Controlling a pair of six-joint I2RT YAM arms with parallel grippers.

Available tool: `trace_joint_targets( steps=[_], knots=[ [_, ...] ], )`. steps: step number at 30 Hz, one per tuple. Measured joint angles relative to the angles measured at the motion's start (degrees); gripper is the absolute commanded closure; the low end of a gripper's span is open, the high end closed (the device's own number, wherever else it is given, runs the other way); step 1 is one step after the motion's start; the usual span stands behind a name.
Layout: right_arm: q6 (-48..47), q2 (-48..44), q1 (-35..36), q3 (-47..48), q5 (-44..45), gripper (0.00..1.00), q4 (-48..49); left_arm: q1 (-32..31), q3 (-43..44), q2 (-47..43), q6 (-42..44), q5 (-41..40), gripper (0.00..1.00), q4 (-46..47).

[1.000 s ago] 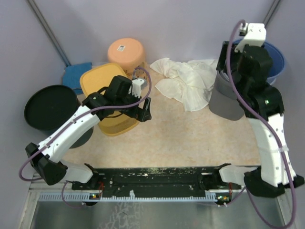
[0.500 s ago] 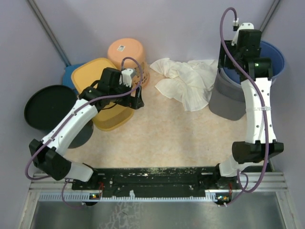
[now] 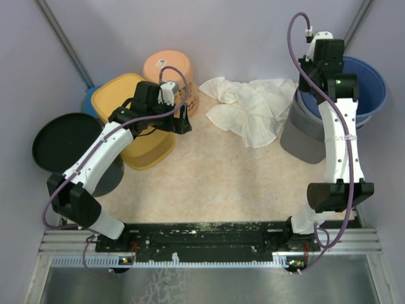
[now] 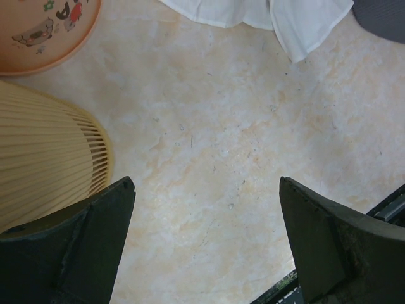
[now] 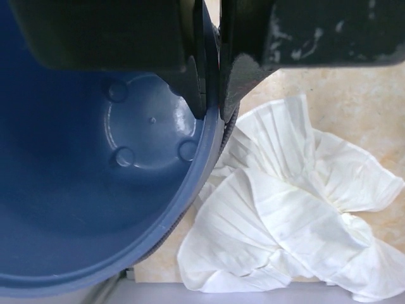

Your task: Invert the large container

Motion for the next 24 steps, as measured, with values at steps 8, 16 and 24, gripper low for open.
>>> trace_joint_targets(
  steps=[8,16,24],
  knots=[
    [-1.1,-0.4,-0.6,2.3,1.4,1.0,-2.5,0.1,5.0,4.8,-0.2,1.1,0.0,1.7],
    [-1.1,-4.5,-0.6,4.5,1.8,1.0,-3.5,0.5,10.2,10.2,-0.2,2.0,0.0,2.9],
    [-1.9,-14.5,-0.6,4.4,1.8,1.0,-2.3,0.7,10.8,11.5,-0.6,5.6,0.0,4.0]
  ],
)
